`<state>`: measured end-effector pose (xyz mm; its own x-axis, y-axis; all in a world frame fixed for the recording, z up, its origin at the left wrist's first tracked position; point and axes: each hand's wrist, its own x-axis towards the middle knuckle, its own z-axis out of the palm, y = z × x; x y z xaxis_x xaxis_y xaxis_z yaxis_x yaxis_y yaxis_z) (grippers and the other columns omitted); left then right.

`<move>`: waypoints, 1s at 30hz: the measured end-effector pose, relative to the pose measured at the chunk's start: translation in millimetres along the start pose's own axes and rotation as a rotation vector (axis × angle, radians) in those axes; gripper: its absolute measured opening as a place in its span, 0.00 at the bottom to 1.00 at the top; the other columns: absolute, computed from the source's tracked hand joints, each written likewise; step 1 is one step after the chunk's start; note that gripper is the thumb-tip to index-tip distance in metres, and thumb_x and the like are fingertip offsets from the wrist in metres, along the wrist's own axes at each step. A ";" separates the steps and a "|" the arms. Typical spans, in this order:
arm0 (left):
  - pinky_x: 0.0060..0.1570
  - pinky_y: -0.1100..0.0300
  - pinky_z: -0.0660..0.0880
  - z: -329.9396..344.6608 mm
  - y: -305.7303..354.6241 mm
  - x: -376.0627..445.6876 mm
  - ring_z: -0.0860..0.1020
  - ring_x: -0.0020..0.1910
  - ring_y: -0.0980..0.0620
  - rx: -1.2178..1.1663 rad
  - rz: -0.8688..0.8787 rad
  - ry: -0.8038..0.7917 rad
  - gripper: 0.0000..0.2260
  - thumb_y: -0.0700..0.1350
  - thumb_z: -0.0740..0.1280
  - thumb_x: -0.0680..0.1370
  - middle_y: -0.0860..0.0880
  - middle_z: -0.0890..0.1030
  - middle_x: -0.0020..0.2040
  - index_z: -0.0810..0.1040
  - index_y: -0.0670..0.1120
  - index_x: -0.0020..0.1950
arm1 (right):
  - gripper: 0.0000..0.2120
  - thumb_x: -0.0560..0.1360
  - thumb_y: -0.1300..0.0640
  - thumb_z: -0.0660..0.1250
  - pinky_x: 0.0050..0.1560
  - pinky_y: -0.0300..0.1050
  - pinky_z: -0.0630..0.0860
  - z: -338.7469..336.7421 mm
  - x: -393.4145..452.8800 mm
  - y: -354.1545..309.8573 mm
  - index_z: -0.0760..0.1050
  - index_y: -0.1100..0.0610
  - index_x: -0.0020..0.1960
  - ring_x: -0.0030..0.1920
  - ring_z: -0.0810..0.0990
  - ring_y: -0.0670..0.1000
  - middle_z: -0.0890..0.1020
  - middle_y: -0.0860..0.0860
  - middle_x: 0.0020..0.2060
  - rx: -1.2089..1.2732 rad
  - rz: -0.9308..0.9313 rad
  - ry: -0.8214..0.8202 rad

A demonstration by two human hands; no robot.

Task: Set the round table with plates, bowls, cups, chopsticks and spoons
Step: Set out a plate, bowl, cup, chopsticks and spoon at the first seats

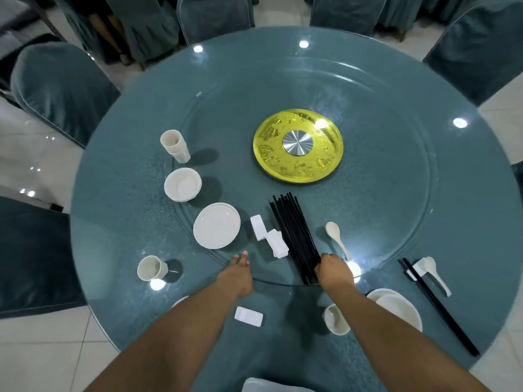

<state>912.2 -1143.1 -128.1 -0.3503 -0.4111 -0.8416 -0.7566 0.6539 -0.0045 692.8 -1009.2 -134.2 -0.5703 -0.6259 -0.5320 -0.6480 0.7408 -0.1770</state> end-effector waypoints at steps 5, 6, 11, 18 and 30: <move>0.76 0.45 0.52 -4.4 -9.2 0.1 0.40 0.79 0.42 0.033 0.016 0.009 0.29 0.42 0.52 0.82 0.45 0.36 0.79 0.43 0.39 0.80 | 0.10 0.79 0.57 0.63 0.46 0.45 0.76 0.2 3.2 -10.0 0.75 0.62 0.57 0.52 0.82 0.58 0.81 0.58 0.52 0.024 0.050 -0.025; 0.77 0.45 0.51 -3.8 -11.2 -0.8 0.40 0.79 0.42 0.042 0.024 0.011 0.29 0.42 0.52 0.82 0.45 0.36 0.79 0.44 0.39 0.80 | 0.10 0.79 0.58 0.62 0.47 0.46 0.76 0.4 2.6 -11.7 0.75 0.62 0.57 0.52 0.82 0.58 0.81 0.59 0.52 0.035 0.060 -0.027; 0.77 0.47 0.52 -9.9 -16.3 -9.7 0.44 0.79 0.42 0.010 0.044 0.016 0.29 0.42 0.54 0.81 0.44 0.39 0.80 0.45 0.39 0.80 | 0.12 0.79 0.60 0.57 0.47 0.45 0.71 -7.4 -8.4 -14.4 0.76 0.63 0.56 0.54 0.79 0.61 0.80 0.61 0.52 0.067 0.021 -0.008; 0.60 0.52 0.73 -24.8 -0.1 -40.6 0.75 0.62 0.45 -0.300 0.121 0.524 0.16 0.43 0.58 0.80 0.47 0.76 0.65 0.74 0.48 0.66 | 0.08 0.80 0.58 0.57 0.44 0.44 0.69 -39.3 -42.4 -11.3 0.74 0.58 0.49 0.52 0.79 0.57 0.80 0.56 0.52 -0.059 -0.186 0.100; 0.59 0.54 0.65 10.8 0.8 -89.9 0.66 0.61 0.46 0.060 0.260 0.771 0.09 0.46 0.60 0.82 0.51 0.77 0.55 0.77 0.50 0.59 | 0.08 0.81 0.57 0.58 0.50 0.48 0.72 -41.7 -109.4 -15.8 0.73 0.53 0.57 0.57 0.75 0.53 0.76 0.49 0.54 -0.393 -0.538 0.256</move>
<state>949.1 -1098.7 -58.2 -0.8084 -0.5493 -0.2114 -0.5760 0.8122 0.0924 744.4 -962.6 -38.7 -0.1896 -0.9532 -0.2354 -0.9794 0.2005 -0.0231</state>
